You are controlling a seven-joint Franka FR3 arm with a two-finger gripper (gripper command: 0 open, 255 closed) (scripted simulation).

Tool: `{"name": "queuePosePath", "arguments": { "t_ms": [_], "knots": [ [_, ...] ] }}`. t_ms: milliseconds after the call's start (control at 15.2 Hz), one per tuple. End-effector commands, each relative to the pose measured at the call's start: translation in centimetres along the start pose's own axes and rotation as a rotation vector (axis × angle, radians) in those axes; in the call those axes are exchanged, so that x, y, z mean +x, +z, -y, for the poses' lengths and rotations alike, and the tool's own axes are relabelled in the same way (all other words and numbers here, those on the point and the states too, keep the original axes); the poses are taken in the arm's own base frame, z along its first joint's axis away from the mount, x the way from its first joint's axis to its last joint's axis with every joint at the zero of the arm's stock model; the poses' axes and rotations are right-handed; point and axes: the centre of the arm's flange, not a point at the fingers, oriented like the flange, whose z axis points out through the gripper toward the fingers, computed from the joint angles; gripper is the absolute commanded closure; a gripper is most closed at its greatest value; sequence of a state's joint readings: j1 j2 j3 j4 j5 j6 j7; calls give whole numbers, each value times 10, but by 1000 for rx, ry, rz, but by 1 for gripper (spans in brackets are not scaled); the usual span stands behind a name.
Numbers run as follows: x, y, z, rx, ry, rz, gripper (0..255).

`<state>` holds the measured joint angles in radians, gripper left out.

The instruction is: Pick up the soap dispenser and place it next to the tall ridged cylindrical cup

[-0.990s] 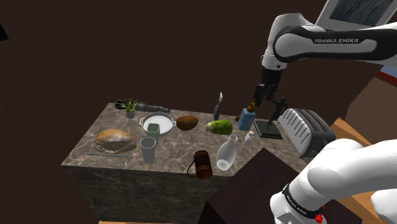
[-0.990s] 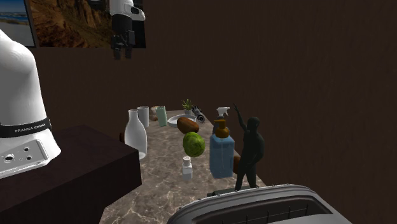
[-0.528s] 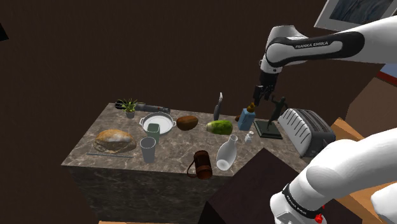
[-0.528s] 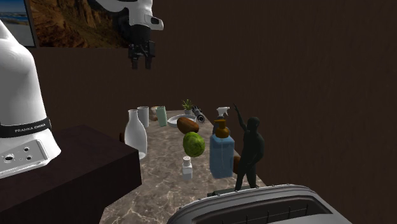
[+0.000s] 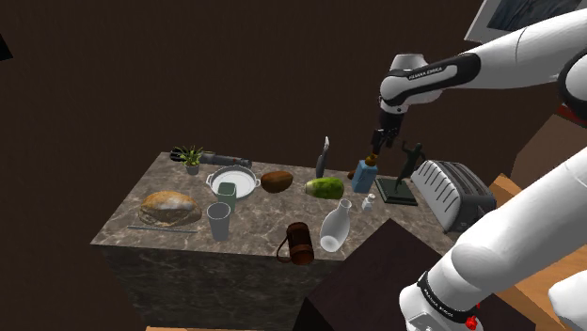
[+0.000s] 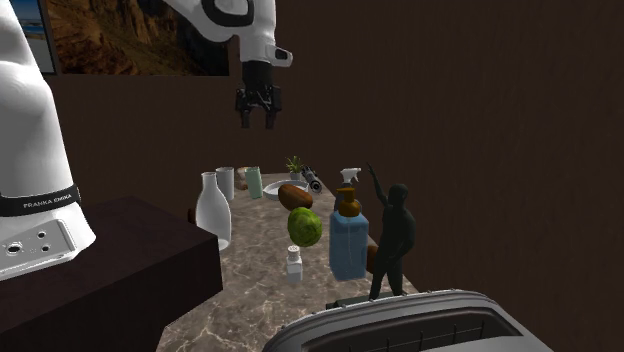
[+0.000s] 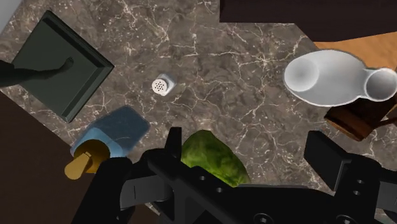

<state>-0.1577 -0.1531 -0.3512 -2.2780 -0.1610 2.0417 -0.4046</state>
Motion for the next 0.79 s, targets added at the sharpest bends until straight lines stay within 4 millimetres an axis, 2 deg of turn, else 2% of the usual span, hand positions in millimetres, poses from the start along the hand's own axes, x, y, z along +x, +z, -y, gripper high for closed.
{"name": "queuePosePath", "arguments": {
  "t_ms": [0, 726],
  "knots": [
    [12, 10, -20, -2, -5, -2, 0],
    [82, 72, -129, -7, -27, -10, 0]
  ]
}}
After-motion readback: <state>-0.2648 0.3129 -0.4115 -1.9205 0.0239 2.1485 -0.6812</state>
